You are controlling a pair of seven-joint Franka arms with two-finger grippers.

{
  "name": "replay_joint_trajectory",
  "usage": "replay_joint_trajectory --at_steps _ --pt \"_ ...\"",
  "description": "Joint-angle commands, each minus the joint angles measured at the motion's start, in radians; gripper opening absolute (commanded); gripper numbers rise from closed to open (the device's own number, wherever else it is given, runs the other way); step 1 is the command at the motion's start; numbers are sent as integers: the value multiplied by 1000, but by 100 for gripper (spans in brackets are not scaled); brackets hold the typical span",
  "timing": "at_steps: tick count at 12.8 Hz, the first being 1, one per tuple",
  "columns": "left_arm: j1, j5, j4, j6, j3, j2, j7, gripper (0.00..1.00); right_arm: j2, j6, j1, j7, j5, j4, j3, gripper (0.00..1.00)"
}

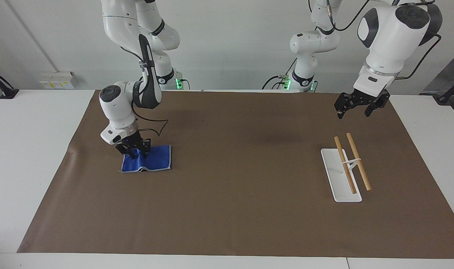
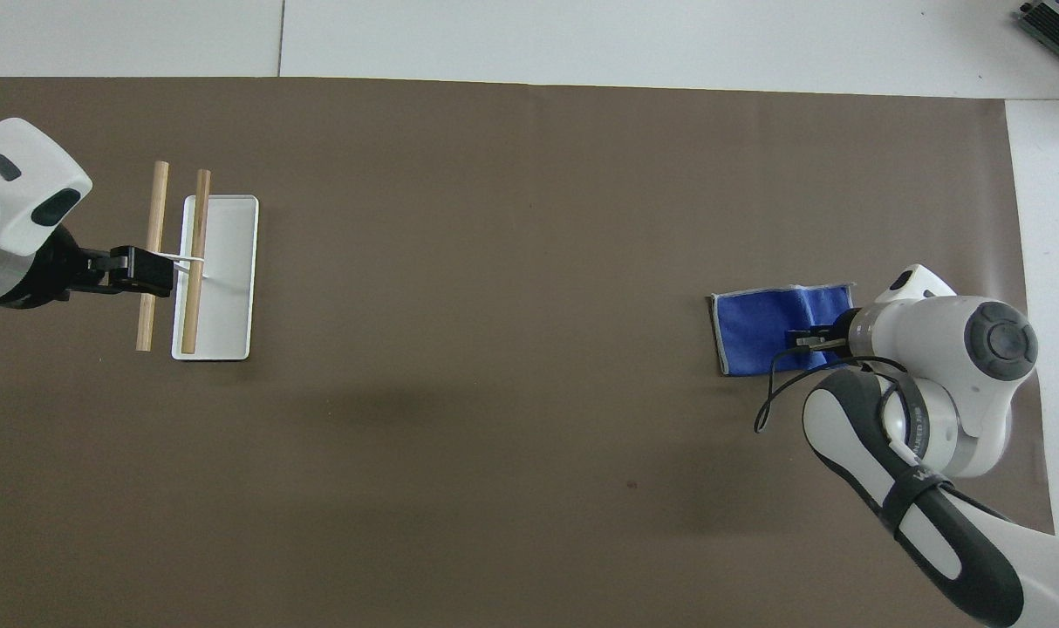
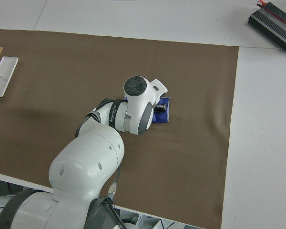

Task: Right arm passes towel to left arm to hang
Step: 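Reach the right gripper down to the edge of the blue towel, then grasp the towel edge with the right gripper and lift it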

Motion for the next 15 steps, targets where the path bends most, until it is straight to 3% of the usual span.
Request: replay_joint_trajectory --at_steps 1,3,8,12,15 --pt "6 -12 -22 11 1 -21 -6 100 -2 -66 15 4 45 41 18 0" --pt "6 -12 -22 11 1 -21 -6 100 -7 -173 16 47 45 112 25 0" --pt "6 -12 -22 11 1 -21 -6 100 -62 -292 19 100 57 187 41 0" --pt "6 -12 -22 11 1 -21 -6 100 -76 -384 20 118 227 293 53 0" --pt "6 -12 -22 11 1 -21 -6 100 -85 -432 20 231 350 364 70 0"
